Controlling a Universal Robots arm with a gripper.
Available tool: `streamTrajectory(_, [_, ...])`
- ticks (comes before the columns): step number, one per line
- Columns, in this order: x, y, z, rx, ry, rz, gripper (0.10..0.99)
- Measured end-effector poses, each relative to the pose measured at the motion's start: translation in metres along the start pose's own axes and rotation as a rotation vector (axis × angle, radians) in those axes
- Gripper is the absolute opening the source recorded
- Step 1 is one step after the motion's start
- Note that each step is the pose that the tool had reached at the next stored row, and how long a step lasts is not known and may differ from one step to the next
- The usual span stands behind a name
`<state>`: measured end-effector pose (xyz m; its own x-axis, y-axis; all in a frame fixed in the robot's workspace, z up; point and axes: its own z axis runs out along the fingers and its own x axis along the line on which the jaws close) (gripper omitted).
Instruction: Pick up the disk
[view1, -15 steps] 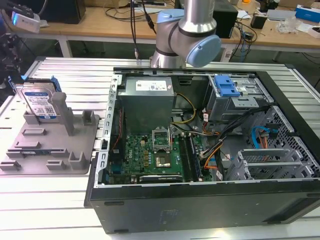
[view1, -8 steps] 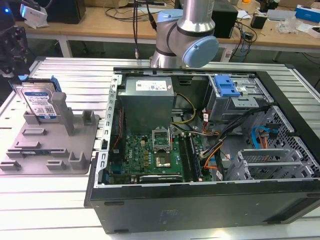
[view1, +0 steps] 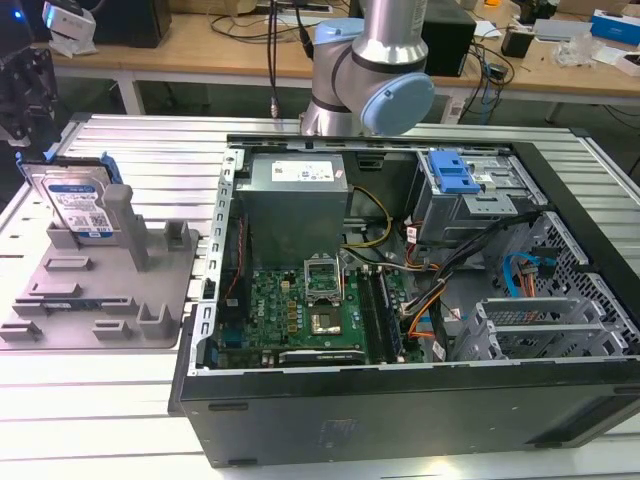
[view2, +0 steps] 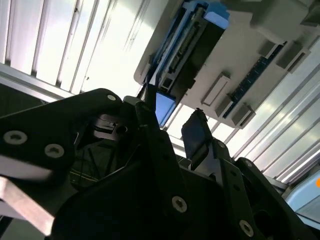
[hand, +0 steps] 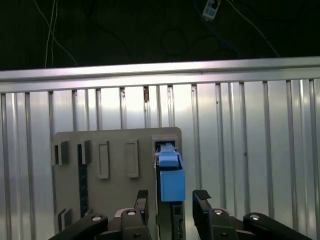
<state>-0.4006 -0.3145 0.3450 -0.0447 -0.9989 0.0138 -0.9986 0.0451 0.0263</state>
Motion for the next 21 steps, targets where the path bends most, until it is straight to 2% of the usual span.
streamTrajectory(5, [-0.0007, 0.0008, 0.0016, 0.001, 0.0021, -0.083, 0.482])
streamTrajectory(6, [-0.0011, 0.0027, 0.0030, 0.001, 0.0023, -0.089, 0.482])
streamTrajectory(10, [-0.0032, 0.0094, 0.0077, 0.001, 0.0023, -0.092, 0.482])
streamTrajectory(21, [-0.0034, 0.0096, 0.0184, 0.002, 0.0025, -0.100, 0.482])
